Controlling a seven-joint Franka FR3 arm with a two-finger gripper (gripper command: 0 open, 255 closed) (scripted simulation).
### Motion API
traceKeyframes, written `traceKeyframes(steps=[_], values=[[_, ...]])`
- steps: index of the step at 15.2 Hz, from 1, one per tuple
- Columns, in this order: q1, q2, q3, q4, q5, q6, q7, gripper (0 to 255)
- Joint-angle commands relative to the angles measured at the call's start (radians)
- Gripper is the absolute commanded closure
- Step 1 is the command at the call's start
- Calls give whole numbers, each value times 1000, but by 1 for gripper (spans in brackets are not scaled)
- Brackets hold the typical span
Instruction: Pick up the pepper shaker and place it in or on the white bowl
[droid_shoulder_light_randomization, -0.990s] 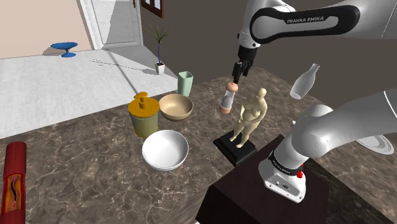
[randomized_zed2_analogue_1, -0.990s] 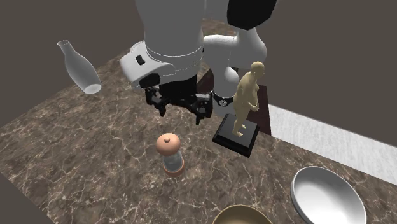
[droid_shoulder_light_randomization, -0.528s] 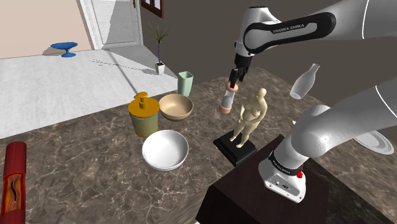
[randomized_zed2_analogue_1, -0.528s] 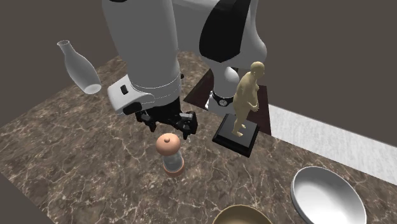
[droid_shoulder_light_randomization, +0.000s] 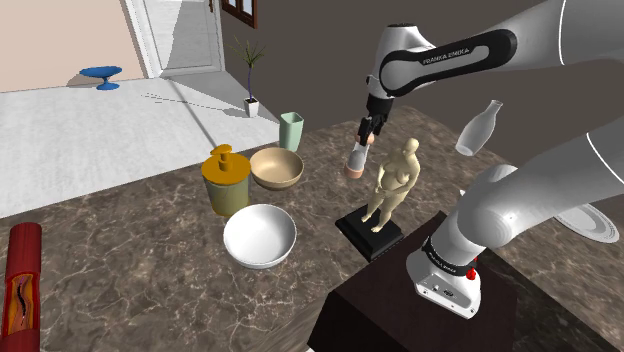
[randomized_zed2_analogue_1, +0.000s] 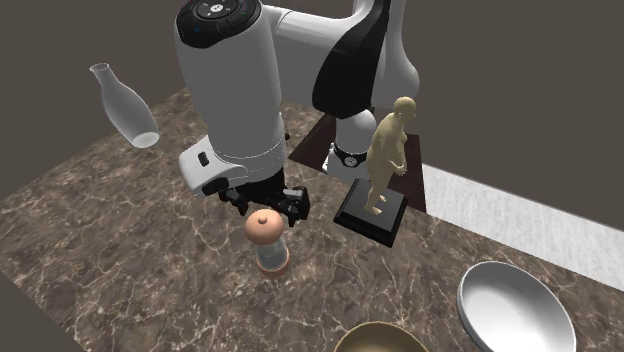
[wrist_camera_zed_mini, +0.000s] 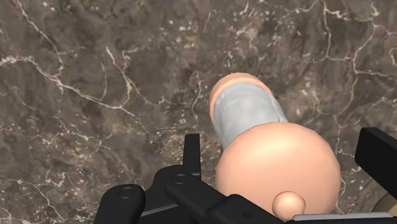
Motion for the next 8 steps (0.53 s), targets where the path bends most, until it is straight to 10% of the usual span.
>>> traceKeyframes(steps=[1,4,5,8], values=[[0,1,0,0,0,2,0,0],[0,1,0,0,0,2,0,0],[0,1,0,0,0,2,0,255],[0,1,0,0,0,2,0,255]])
